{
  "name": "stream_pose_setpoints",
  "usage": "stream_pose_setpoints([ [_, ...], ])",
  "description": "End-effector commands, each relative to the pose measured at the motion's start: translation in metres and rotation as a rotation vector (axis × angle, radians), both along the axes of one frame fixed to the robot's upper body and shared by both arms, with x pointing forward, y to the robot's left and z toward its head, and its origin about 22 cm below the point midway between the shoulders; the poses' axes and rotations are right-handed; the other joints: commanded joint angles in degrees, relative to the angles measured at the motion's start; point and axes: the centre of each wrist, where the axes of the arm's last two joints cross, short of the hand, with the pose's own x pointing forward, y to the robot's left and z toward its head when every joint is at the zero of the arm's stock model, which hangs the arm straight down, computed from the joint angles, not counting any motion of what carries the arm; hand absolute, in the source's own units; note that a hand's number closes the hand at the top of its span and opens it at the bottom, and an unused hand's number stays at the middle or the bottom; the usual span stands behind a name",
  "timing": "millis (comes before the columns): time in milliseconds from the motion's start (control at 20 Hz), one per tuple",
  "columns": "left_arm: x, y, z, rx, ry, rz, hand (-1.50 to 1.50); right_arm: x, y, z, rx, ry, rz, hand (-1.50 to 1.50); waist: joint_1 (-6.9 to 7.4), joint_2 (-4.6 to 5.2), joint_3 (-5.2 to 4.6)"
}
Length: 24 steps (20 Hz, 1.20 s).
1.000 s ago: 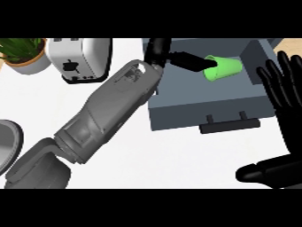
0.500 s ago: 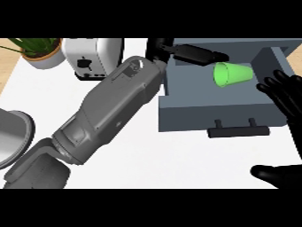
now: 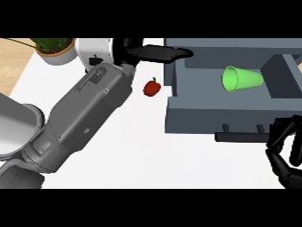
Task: Pick up the cup, place it into the drawer and close the drawer
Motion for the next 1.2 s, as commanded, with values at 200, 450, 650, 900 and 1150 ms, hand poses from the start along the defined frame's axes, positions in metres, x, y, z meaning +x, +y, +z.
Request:
stream_pose_setpoints([
  [200,-0.030,0.088,-0.031,-0.023,0.072,0.052,-1.50,-0.008,0.012,0.005,-0.205,0.022,-0.014,1.50,0.69,0.04,-0.04],
  [450,-0.065,0.143,-0.041,-0.052,0.067,0.082,-1.50,0.007,0.004,-0.011,-0.241,0.065,-0.054,1.50,0.34,0.27,0.00],
  [650,-0.082,0.157,-0.044,-0.086,0.072,0.082,-1.50,0.014,0.026,-0.016,-0.387,0.026,-0.052,1.50,0.00,0.36,-0.01],
  [900,-0.101,0.172,-0.063,-0.082,0.091,0.069,-1.50,0.019,0.031,-0.054,-0.689,-0.051,-0.022,1.50,0.77,0.48,0.05],
  [1150,-0.128,0.219,-0.073,-0.069,0.082,0.079,-1.50,0.040,0.042,-0.079,-0.799,-0.089,-0.047,1.50,0.41,0.55,0.02],
])
